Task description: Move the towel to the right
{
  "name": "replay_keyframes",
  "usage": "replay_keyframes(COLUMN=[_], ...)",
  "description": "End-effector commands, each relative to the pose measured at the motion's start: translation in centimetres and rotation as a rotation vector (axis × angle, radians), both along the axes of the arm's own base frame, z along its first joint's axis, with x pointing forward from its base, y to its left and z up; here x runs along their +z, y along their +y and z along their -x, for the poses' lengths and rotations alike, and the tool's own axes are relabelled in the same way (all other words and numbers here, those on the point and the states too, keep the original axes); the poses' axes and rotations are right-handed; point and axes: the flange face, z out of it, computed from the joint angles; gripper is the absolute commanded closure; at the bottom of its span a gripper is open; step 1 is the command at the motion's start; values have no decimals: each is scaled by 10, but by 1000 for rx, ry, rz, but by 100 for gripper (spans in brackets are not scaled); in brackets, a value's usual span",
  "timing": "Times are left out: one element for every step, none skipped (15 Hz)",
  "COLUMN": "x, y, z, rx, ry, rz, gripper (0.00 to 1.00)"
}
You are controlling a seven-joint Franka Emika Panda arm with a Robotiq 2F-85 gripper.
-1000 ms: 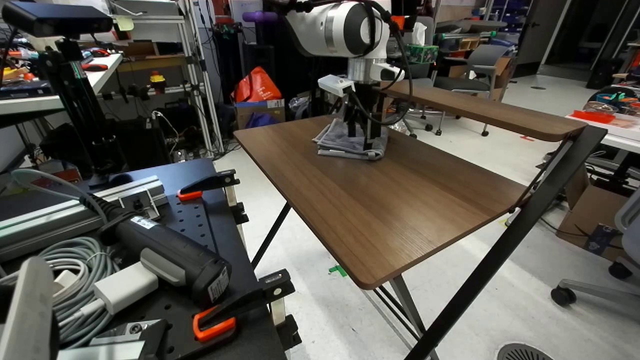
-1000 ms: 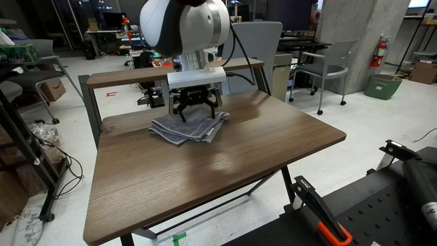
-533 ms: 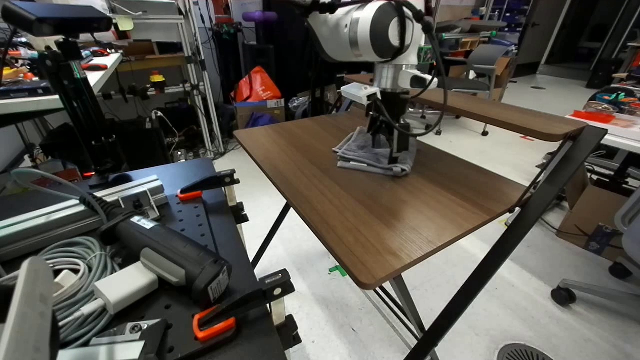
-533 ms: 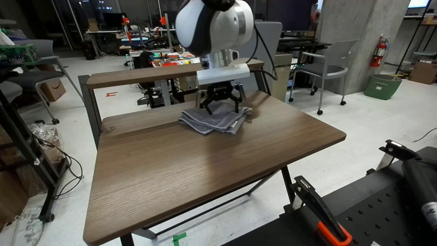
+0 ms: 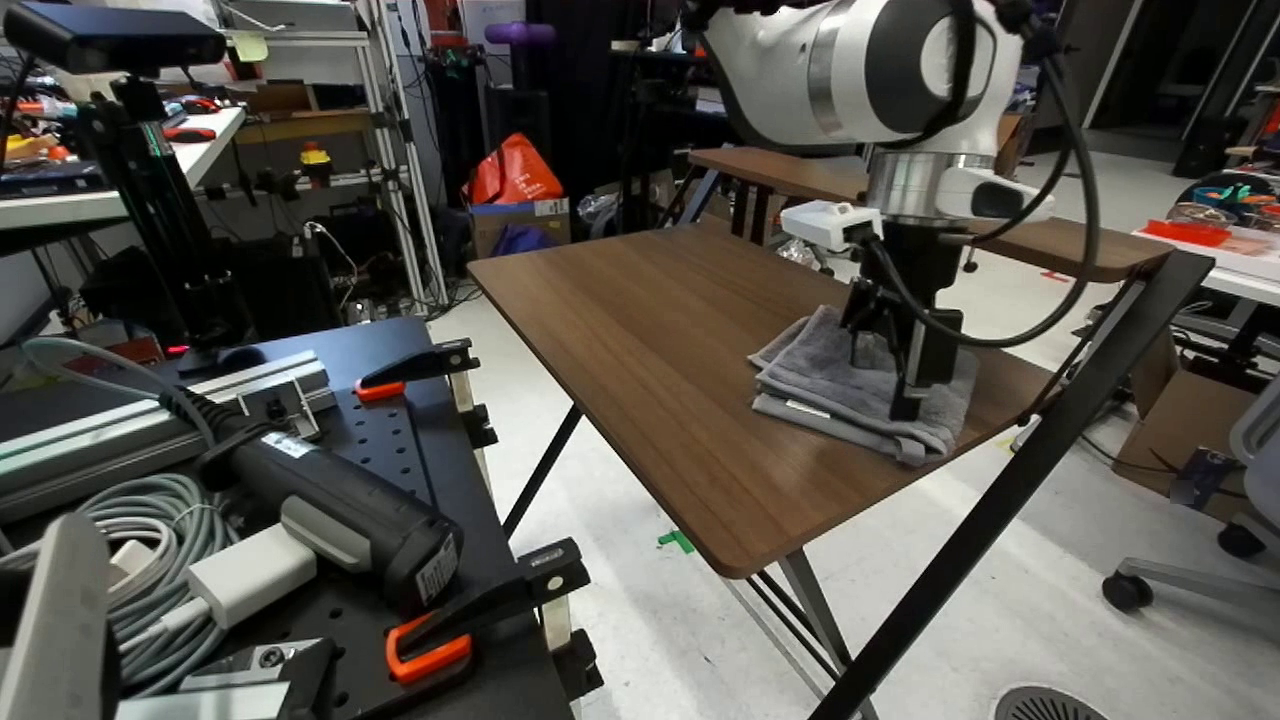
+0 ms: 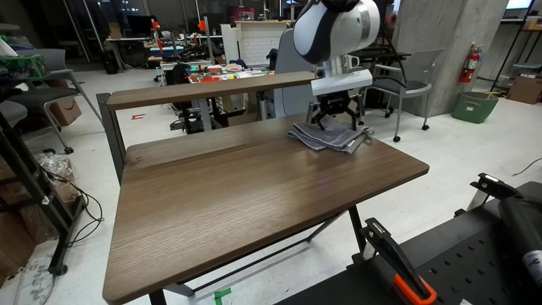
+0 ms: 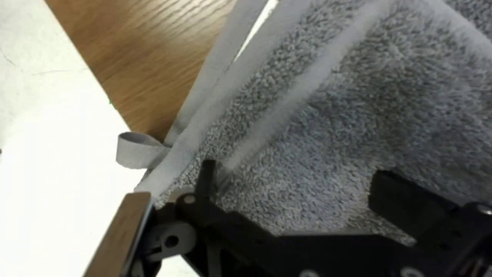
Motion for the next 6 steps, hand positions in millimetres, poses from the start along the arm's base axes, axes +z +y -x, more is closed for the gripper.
replay_keyframes(x=[30,45,64,80,96,63], y=[-9,-4,5,17,36,10], z=[8,8,9,11,17,-2], rx=[-18,-7,30,68,129,55], ry=[6,-17,-49,-68,-81,-60], rz=[-41,-47,-52,-53,-44,-31], gripper=[0,0,0,0,0,0])
